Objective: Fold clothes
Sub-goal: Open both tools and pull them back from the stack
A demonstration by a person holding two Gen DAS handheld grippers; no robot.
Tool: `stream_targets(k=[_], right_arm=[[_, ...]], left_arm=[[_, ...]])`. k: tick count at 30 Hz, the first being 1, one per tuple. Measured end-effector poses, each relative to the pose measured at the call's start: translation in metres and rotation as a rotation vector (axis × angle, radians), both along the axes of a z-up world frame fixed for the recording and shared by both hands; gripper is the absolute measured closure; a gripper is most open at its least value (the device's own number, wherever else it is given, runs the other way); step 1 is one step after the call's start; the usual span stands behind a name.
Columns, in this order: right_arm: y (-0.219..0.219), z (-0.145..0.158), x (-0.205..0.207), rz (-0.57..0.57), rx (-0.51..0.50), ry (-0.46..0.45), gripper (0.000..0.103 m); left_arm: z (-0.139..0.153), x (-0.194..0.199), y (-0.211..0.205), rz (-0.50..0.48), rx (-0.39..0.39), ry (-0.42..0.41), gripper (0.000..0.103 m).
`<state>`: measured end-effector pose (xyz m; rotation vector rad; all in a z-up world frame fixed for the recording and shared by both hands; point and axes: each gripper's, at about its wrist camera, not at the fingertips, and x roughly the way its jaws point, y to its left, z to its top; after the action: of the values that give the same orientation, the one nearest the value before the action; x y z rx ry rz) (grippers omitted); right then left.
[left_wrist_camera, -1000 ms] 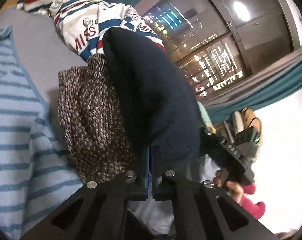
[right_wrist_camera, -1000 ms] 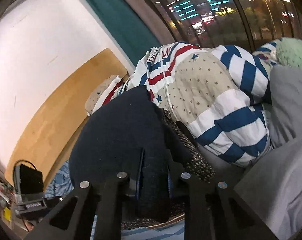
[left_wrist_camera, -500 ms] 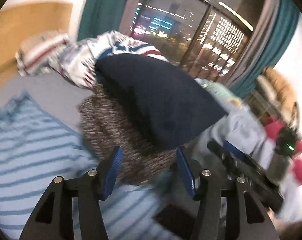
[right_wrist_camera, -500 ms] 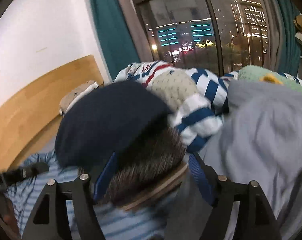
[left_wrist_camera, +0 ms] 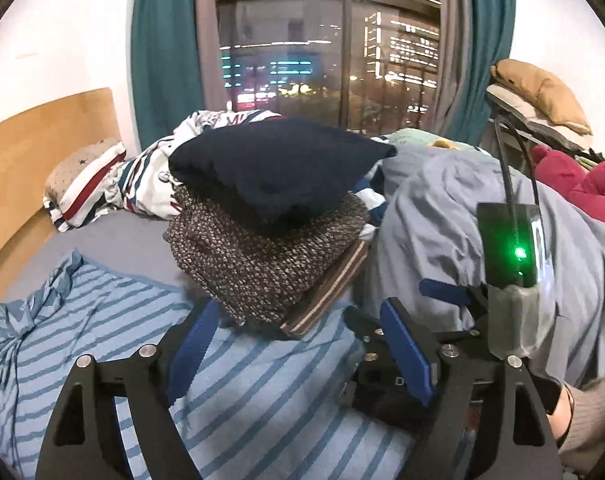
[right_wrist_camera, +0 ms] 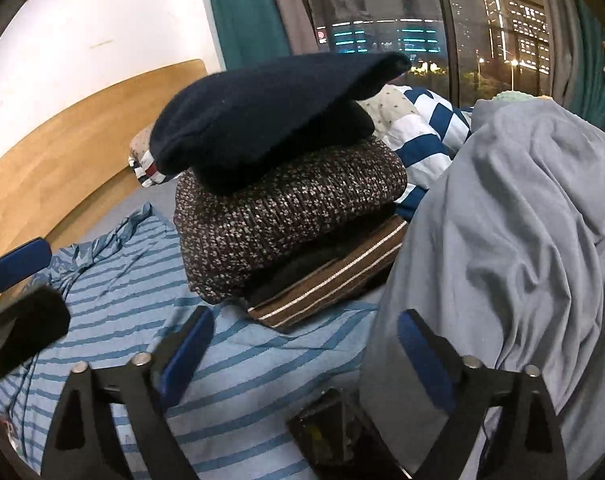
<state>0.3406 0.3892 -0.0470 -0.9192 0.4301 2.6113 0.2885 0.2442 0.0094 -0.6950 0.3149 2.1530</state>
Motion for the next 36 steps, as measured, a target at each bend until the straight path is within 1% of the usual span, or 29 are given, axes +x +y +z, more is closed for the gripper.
stream_targets(k=[2,3,6,10,13,17,22,24,27,31,36], right_arm=[[-0.010,0.005,0.002,0.011,0.022,0.018,0.000],[-0.015,0.007,0.001,0.023,0.036,0.022,0.000],[-0.030,0.013,-0.004,0.072,0.091,0.016,0.000],[-0.044,0.016,-0.011,0.099,0.131,0.003,0.000],[-0.050,0.020,-0.012,0.109,0.136,0.010,0.000],[-0.057,0.025,-0.016,0.117,0.165,0.015,0.000],[-0.056,0.033,-0.023,0.115,0.173,-0.005,0.000],[-0.053,0.043,-0.026,0.114,0.175,-0.036,0.000],[-0.048,0.057,-0.031,0.113,0.177,-0.079,0.000],[-0.041,0.082,-0.035,0.134,0.170,-0.083,0.000],[-0.033,0.109,-0.041,0.138,0.181,-0.068,0.000]], left_arm=[[0.004,0.004,-0.007,0.005,0.023,0.015,0.019],[0.005,0.005,-0.009,0.009,0.029,0.016,0.016],[0.007,0.004,-0.019,0.048,0.036,0.020,0.012],[0.009,-0.001,-0.033,0.119,0.055,0.013,0.012],[0.011,-0.005,-0.042,0.146,0.074,0.009,0.012],[0.010,-0.009,-0.048,0.174,0.070,0.002,0.012],[0.010,-0.020,-0.055,0.180,0.101,-0.047,0.012],[0.014,-0.027,-0.056,0.179,0.103,-0.066,0.012],[0.030,-0.038,-0.050,0.176,0.101,-0.097,0.012],[0.048,-0.055,-0.039,0.163,0.075,-0.171,0.012],[0.071,-0.066,-0.021,0.166,0.008,-0.188,0.012]])
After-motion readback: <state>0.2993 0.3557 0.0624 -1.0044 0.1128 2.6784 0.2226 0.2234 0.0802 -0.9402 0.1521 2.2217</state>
